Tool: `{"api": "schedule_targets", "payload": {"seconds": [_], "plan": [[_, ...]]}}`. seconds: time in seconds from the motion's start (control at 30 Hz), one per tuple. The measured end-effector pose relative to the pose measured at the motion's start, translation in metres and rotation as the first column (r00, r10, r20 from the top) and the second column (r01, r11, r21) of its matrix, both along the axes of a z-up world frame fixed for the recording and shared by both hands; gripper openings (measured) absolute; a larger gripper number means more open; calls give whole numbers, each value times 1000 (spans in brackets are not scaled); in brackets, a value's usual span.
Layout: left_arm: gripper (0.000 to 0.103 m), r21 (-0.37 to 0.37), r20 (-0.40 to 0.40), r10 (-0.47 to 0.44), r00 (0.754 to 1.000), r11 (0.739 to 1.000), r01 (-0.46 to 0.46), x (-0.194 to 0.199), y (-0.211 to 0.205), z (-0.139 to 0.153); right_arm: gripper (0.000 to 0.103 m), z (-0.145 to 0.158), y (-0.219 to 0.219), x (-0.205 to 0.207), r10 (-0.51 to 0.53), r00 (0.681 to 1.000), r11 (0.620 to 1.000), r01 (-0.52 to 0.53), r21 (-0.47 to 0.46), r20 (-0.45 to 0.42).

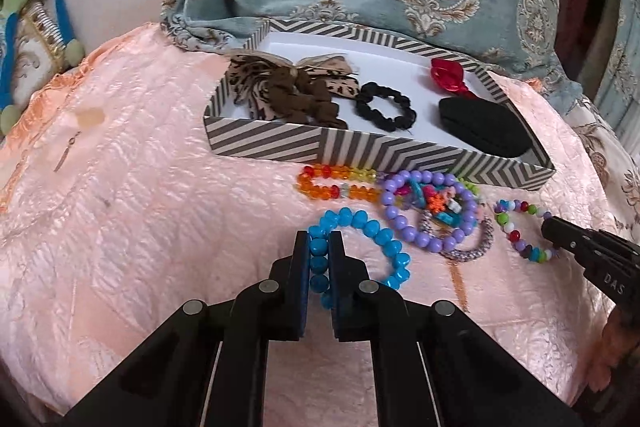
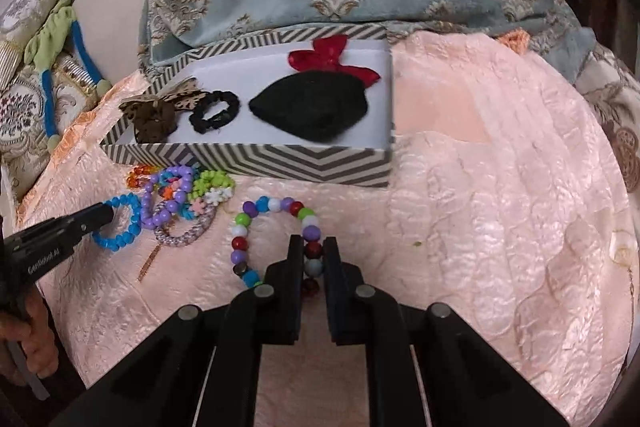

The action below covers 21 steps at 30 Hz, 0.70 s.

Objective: Organize jewelry
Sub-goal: 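Grasp the blue beaded bracelet with the left tool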

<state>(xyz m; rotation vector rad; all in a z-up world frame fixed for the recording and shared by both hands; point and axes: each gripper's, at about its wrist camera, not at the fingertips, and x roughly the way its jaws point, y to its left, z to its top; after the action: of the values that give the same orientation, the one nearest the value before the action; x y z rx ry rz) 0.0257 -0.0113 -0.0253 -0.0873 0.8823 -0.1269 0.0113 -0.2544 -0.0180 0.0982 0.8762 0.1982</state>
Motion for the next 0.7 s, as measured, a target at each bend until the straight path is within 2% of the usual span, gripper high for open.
{"api": "schedule_targets", "payload": {"seconds": [0.17,0.33,0.7], "plan": [[0,31,-8,-2,1000,1000,2,1,-4,-4,9,3,9,-3,16,999,999,-15,-43,34],[0,40,-8,-8,1000,999,8,-1,-6,-7,9,-6,13,-2,6,1000,998,-6,-63,0],[0,54,4,-7,1000,998,6,-3,-8,-10,9,-13,14,-2,-4,1000,998,4,-65,-4]]}}
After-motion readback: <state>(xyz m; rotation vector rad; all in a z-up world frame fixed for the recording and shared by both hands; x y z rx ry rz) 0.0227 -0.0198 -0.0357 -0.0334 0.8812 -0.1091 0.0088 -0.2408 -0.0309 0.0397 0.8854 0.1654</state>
